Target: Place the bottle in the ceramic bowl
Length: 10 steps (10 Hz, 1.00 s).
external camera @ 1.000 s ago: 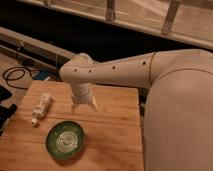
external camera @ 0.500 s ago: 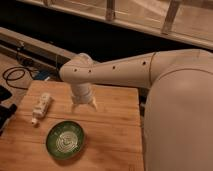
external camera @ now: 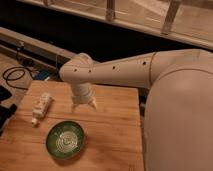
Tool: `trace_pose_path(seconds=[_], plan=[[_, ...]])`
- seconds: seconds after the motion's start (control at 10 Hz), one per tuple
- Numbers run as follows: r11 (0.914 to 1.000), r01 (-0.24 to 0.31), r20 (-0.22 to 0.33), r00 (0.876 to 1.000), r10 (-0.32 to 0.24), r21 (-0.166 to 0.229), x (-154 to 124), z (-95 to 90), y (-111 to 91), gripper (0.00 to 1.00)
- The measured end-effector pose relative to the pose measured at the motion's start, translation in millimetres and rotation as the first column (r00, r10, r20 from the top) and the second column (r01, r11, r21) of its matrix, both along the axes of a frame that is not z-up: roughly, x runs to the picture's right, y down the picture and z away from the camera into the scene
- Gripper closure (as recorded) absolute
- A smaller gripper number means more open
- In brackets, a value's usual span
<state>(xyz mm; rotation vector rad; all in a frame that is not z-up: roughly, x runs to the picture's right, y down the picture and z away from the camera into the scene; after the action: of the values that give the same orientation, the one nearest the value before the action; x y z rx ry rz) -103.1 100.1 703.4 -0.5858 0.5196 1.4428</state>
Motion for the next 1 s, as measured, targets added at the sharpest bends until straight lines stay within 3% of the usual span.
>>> trace_pose_path(seconds=[0.2,0.4,0.7,0.8,1.0], plan=[[0.9987,0.018,0.049,0.999,-0.02,0.047,-6.2,-2.3,-13.5,0.35],[0.9903,0.052,0.126,0.99,-0.069,0.129,-39.5,-8.4,-40.7,0.35],[0.9627,0.055,0.243,0.962,-0.122,0.265,-111.0,-14.9,-78.0,0.35],[0.958,0.047,0.262,0.957,-0.124,0.283,-126.4,-17.1,-82.3,0.35],[0.9569,0.043,0.261,0.958,-0.121,0.287,-126.3,-16.8,-84.1,0.35]])
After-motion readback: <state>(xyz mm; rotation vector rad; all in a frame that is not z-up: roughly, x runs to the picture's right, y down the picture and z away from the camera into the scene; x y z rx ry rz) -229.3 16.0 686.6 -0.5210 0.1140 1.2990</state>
